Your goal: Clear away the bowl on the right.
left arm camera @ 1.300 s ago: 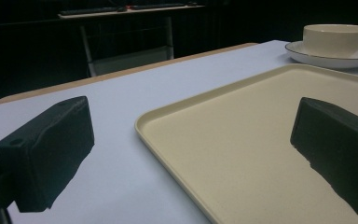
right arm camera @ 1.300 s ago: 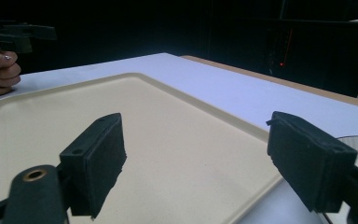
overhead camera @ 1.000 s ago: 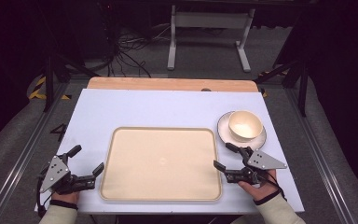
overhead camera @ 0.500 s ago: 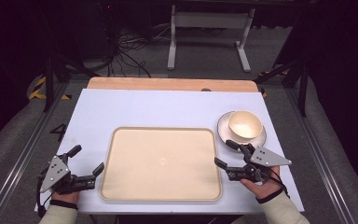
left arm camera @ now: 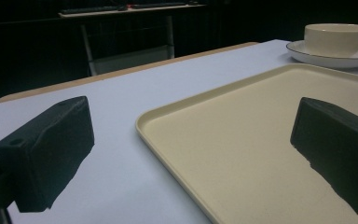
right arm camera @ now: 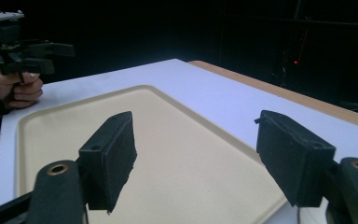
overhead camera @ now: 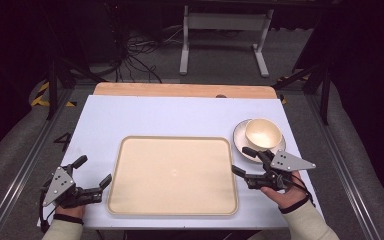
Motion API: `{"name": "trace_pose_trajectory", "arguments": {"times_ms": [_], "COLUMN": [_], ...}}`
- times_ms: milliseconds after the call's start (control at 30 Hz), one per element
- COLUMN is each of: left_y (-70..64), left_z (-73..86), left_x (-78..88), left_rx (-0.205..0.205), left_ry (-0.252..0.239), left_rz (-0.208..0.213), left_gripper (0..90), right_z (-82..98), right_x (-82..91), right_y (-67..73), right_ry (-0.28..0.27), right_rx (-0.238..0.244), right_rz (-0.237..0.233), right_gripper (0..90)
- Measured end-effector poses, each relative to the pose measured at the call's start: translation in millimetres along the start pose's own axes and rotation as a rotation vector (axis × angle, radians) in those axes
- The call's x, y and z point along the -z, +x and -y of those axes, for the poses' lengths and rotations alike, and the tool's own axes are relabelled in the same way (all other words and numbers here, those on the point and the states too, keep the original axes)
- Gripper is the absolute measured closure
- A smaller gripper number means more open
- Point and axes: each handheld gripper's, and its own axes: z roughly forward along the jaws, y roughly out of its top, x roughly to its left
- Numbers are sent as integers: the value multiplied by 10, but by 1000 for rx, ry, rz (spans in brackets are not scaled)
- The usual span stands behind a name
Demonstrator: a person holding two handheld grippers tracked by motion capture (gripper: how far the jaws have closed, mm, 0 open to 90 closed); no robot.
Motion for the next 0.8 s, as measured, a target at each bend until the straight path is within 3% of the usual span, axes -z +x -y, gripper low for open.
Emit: {"name": "trace_pose_trajectory", "arguments": {"times_ms": [167, 300, 800], "left_y": [0, -1, -4], "left_z": [0, 0, 0], "left_x": [0, 0, 0], "left_rx": [0, 0, 1], "left_ry": [0, 0, 0], "left_rz": [-1, -2, -2], "left_gripper": [2, 2, 2], "right_z": [-52, -67, -137], "right_x": [67, 125, 230], "right_y": [-131, -243, -546], "right_ry": [7, 2, 28], "right_rx": [8, -17, 0], "right_rz": [22, 29, 92], "right_gripper": [282, 343, 334]}}
